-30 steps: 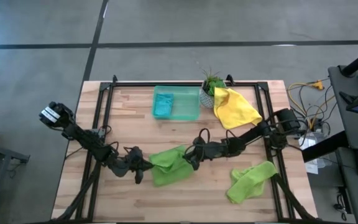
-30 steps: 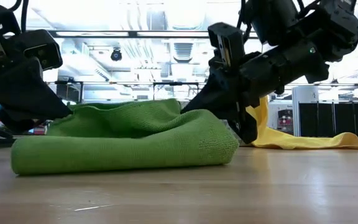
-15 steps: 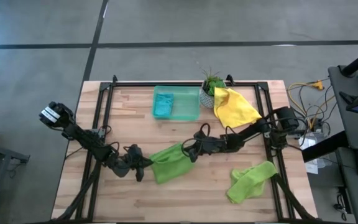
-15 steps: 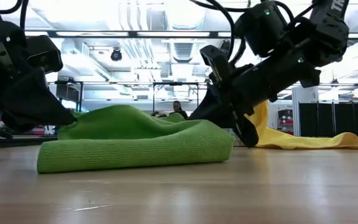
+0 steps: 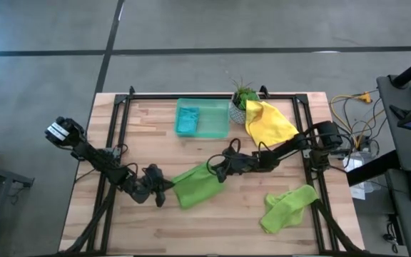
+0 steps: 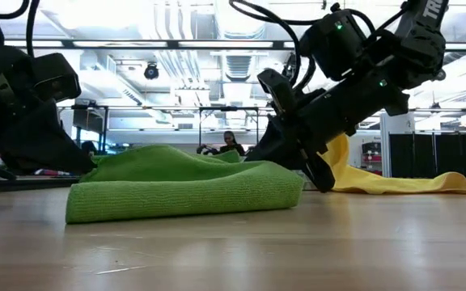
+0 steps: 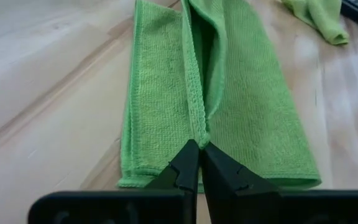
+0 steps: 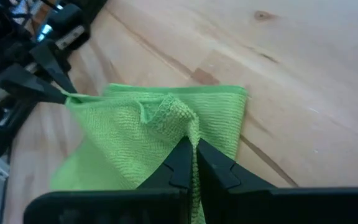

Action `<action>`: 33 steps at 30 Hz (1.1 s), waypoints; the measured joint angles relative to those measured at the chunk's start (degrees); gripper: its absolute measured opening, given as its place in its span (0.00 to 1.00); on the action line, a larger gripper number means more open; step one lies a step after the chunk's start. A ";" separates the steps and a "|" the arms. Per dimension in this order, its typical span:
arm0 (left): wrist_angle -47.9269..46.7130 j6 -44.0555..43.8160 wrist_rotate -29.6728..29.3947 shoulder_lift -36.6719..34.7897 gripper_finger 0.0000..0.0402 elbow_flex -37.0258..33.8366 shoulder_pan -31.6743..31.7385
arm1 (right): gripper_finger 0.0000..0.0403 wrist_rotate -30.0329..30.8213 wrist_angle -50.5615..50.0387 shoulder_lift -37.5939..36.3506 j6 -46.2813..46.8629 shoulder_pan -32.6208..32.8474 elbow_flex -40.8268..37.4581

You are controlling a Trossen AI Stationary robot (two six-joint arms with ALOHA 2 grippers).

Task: Fold microfiber towels
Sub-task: Fold the green microfiber towel

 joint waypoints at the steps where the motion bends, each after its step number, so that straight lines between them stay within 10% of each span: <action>1: -0.01 -0.05 0.06 0.00 0.00 -0.09 0.14 | 0.02 0.00 -0.91 0.00 0.20 -0.11 0.15; 13: 0.25 -5.94 0.61 -0.02 0.00 -1.91 1.35 | 0.04 -1.28 -2.26 0.05 1.13 -4.03 1.32; 26: 4.67 -2.72 0.48 -0.04 0.00 -1.31 2.70 | 0.36 -6.95 -1.79 -4.23 -5.92 -7.03 1.79; 33: 5.18 11.94 11.47 -0.04 0.00 2.10 11.76 | 0.34 -14.60 -12.58 -8.94 -13.88 -3.43 1.85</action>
